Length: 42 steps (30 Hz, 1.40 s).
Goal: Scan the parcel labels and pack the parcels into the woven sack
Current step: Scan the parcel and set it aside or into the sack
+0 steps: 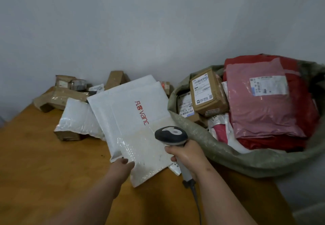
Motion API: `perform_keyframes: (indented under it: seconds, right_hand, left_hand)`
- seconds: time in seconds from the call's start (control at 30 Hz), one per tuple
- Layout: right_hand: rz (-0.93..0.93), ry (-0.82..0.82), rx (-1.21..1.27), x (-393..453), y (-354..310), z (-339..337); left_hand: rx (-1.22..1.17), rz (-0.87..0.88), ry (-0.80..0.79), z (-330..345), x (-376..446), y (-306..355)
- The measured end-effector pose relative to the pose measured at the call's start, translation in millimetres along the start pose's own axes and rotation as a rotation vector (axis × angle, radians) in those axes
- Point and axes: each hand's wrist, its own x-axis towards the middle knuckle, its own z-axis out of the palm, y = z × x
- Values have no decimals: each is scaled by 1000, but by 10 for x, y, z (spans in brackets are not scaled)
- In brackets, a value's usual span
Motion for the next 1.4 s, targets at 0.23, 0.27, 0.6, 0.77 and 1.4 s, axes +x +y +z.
perform_keyframes:
  seconds: [0.23, 0.27, 0.6, 0.77, 1.4]
  right_hand:
    - [140, 9, -63, 454, 135, 544]
    - [157, 18, -71, 514, 151, 620]
    - [260, 175, -20, 721, 273, 1002]
    - [187, 225, 90, 543, 145, 1131]
    - [101, 244, 805, -327, -55, 1733]
  left_hand:
    - [-189, -122, -56, -102, 635, -49]
    - [-190, -121, -63, -110, 743, -40]
    - [-506, -161, -122, -235, 1175, 99]
    - [-428, 218, -18, -520, 950, 341]
    - [756, 1313, 599, -1388, -213, -785]
